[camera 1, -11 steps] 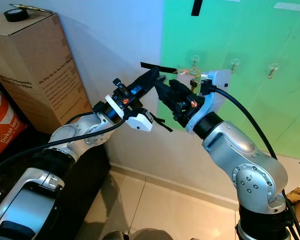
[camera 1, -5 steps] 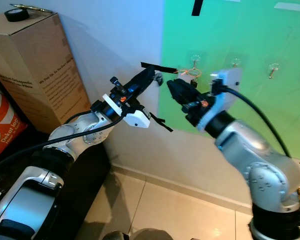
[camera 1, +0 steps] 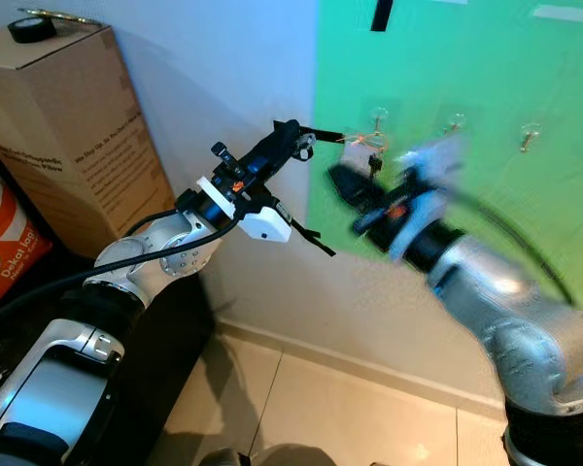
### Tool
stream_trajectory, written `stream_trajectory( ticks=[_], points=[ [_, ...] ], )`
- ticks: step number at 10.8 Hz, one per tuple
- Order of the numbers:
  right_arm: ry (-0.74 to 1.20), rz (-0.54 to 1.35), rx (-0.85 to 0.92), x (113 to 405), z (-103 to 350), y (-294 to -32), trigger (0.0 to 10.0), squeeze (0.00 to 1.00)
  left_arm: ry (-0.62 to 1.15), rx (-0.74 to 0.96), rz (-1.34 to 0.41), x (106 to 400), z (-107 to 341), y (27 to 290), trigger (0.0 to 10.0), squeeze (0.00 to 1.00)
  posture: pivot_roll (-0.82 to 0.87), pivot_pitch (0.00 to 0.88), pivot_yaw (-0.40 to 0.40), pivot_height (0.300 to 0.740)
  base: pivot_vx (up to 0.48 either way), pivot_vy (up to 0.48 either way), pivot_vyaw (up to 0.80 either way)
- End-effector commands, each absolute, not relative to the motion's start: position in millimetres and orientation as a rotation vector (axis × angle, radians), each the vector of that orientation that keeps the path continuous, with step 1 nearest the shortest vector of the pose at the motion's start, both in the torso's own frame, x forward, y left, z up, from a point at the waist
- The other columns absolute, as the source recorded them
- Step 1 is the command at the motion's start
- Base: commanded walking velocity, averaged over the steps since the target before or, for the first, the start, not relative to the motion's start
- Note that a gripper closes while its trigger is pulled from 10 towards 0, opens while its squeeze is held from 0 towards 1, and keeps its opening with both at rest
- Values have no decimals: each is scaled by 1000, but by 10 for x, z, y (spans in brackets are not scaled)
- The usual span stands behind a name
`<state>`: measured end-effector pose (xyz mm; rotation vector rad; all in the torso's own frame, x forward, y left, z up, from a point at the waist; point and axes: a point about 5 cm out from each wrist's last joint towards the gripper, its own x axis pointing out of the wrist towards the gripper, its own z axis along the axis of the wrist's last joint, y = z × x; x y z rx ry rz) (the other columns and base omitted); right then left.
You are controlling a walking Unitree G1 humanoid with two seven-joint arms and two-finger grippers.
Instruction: Hang keys on a hook
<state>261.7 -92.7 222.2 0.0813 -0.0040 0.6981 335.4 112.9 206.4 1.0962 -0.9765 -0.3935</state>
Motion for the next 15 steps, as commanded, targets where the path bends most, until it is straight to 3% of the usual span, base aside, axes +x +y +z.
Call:
stream_trajectory(
  ticks=[1,6,10,13,14,15],
  points=[
    [-2,698,73,2612,2206,-886,10000,1000,-996,1096,-383,3370,2141,1116,0,0,-131,0,34,740,0,0,0],
    [-48,492,93,2701,2177,-845,10000,1000,-973,1093,-433,3382,2098,1010,0,0,-131,0,44,740,0,0,0],
    [-65,571,196,2660,2247,-739,10000,1000,-968,1093,-429,3388,2096,1009,0,0,-128,0,40,740,0,0,0],
    [-65,539,159,2709,2254,-727,10000,1000,-973,1094,-431,3377,2092,999,0,0,-126,0,37,740,0,0,0],
    [-60,530,149,2723,2249,-719,10000,769,-974,1094,-433,3376,2091,994,0,0,-126,0,37,740,0,0,0],
    [-60,533,147,2733,2254,-703,10000,0,-975,1094,-434,3377,2089,984,0,0,-127,0,37,740,0,0,0]
  ],
)
